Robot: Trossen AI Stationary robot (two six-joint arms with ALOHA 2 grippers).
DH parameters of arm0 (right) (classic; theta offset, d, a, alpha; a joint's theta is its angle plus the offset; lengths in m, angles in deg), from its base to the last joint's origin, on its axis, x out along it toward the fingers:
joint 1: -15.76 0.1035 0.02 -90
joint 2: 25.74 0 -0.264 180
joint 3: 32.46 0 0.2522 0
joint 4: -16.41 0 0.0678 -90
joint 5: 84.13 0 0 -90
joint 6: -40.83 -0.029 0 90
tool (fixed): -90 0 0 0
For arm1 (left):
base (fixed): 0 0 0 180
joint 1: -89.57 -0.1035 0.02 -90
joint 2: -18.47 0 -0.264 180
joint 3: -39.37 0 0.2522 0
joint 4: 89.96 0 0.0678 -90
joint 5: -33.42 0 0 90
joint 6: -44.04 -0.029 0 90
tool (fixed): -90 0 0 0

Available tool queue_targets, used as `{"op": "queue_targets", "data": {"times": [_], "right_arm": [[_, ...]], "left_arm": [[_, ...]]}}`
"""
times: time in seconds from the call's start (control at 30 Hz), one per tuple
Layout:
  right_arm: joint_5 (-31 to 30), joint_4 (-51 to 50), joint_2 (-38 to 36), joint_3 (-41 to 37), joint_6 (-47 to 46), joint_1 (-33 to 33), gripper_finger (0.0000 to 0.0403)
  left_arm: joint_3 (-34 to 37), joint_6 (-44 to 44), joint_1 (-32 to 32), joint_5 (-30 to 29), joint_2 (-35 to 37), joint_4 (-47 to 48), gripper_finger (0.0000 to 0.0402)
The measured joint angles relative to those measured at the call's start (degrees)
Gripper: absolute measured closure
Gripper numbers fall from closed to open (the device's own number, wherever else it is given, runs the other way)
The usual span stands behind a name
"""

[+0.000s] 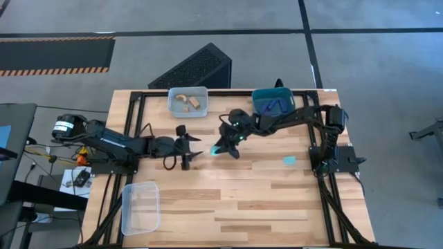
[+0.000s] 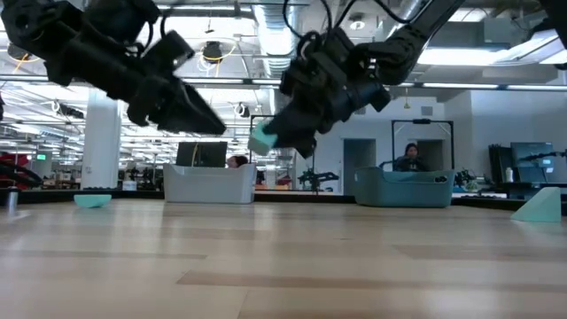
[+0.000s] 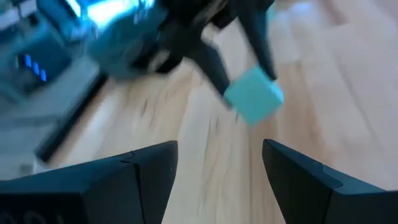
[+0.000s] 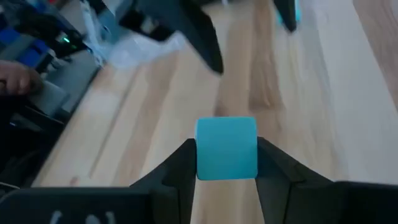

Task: Sort & place blocks by color
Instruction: Put the light blue block into the transparent bin

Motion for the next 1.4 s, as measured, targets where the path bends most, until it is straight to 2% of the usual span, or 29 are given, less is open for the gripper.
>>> {"op": "queue_targets", "data": {"times": [0.1,0.27,0.5,0.7,0.9,1.2,1.4], "right_arm": [[0.04,2.38,-0.02,0.0,-1.31,1.66,0.0267],[0.05,4.2,-0.02,0.0,-1.44,3.92,0.0257],[0.73,7.55,-0.02,0.0,-2.98,4.83,0.0261],[2.53,6.66,0.01,-0.24,-4.37,4.85,0.0253],[1.8,8.22,-0.09,0.13,-4.52,5.79,0.0259],[2.48,8.66,-0.02,0.04,-4.51,6.66,0.0256],[2.77,8.42,-0.02,0.04,-4.51,6.71,0.0257]], "left_arm": [[0.0,-6.3,2.06,0.89,0.0,-5.07,0.0175],[-0.1,-13.12,3.59,9.32,-0.35,-11.34,0.0175],[-0.43,-18.92,4.43,16.49,-5.61,-13.5,0.0175],[-2.8,-20.75,5.57,11.3,-11.07,-16.53,0.0175],[-3.89,-23.12,6.02,4.44,-12.11,-17.13,0.0175],[-3.83,-23.53,6.22,7.27,-12.11,-16.13,0.0177],[-3.8,-24.13,6.16,8.73,-12.11,-16.24,0.0216]]}}
